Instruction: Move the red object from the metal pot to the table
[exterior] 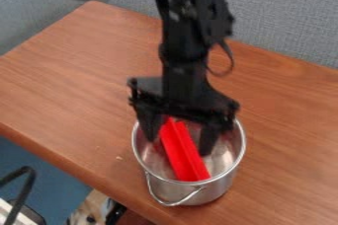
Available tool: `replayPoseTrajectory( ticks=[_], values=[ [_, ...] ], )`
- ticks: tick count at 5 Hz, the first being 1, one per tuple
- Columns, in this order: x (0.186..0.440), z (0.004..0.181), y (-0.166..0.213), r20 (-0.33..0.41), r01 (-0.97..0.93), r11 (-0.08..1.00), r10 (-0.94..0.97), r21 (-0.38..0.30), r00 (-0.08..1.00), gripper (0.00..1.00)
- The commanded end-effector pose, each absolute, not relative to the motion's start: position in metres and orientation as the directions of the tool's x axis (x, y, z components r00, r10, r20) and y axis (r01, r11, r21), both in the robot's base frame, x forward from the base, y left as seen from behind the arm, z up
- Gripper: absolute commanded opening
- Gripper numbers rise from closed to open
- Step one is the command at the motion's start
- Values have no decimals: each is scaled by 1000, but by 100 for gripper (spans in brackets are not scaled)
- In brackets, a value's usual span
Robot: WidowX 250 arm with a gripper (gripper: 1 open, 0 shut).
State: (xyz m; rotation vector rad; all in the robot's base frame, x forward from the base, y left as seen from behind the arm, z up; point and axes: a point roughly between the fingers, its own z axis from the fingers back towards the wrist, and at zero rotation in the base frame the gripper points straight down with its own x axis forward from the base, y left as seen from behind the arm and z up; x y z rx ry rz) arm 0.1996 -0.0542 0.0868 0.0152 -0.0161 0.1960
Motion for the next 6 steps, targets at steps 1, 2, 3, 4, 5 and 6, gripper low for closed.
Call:
replayPoseTrajectory(
  ticks=[1, 2, 3, 4, 5, 6],
  values=[
    [199, 80, -69, 75, -230, 973, 230, -11, 970, 100],
    [202, 67, -78, 104, -271, 963, 271, -10, 957, 100],
    [211, 64, -74, 130, -199, 980, 197, -1, 972, 100],
    [220, 60, -72, 132, -125, 992, 122, 15, 984, 100],
    [221, 43, -84, 137, -123, 992, 119, 25, 983, 100],
    [226, 25, -104, 133, -131, 990, 125, 43, 983, 100]
  ],
)
